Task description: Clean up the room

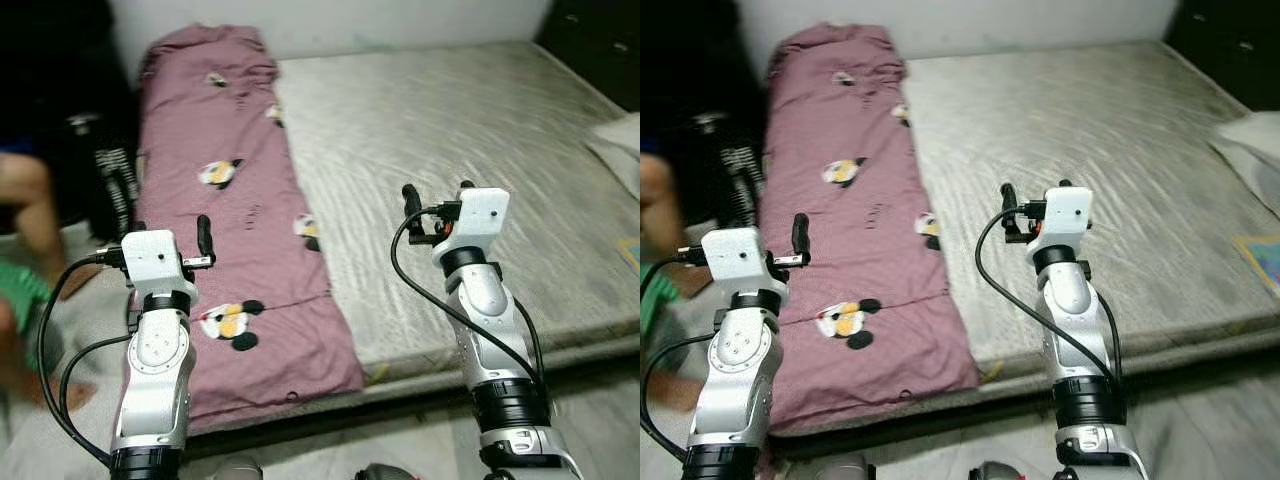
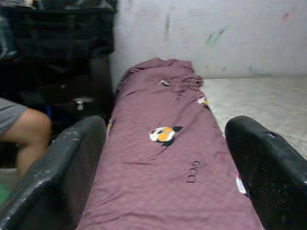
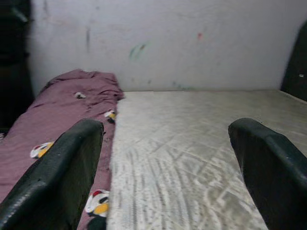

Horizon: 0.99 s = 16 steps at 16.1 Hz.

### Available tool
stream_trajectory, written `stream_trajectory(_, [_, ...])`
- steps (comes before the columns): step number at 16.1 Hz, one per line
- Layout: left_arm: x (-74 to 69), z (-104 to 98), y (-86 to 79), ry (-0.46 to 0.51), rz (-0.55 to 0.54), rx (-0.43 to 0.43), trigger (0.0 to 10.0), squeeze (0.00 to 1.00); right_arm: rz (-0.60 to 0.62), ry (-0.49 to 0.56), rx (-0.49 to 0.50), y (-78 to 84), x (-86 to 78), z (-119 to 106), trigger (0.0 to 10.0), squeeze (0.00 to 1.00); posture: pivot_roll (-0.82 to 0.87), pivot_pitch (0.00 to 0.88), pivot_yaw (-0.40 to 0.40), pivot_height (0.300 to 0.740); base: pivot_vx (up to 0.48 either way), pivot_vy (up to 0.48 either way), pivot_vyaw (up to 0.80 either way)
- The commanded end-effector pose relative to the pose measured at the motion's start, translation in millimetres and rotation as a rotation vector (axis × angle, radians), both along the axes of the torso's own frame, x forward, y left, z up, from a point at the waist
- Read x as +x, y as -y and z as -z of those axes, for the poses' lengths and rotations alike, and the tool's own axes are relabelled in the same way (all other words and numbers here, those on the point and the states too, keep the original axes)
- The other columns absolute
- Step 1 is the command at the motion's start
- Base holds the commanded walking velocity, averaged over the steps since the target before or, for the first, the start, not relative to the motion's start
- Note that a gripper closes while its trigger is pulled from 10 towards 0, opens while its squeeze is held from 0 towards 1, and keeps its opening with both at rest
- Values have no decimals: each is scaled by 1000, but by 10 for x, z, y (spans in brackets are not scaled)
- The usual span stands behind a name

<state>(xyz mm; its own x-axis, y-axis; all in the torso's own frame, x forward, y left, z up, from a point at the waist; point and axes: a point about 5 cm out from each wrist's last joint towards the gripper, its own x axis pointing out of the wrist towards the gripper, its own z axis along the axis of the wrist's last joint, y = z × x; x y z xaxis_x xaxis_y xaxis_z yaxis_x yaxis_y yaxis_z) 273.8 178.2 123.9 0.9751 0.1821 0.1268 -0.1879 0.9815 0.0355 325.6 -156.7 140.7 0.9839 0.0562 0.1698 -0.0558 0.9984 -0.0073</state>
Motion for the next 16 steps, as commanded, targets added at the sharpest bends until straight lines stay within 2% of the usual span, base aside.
stream_trajectory(1, [0,30,-14,-19,-8,11,10000,0,15,6,-9,16,19,-12,10000,0,18,0,-5,740,0,0,0])
stream_trajectory(7, [8,35,-11,-23,-11,-2,10000,0,7,-5,-6,6,12,13,10000,0,17,0,-9,740,0,0,0])
stream_trajectory(8, [7,37,-13,-24,-14,-2,10000,0,-12,0,-61,-15,10,10,10000,0,17,0,-9,740,0,0,0])
stream_trajectory(16, [19,46,6,-35,8,-3,10000,0,-38,1,-58,-51,-2,19,10000,0,16,0,-9,740,0,0,800])
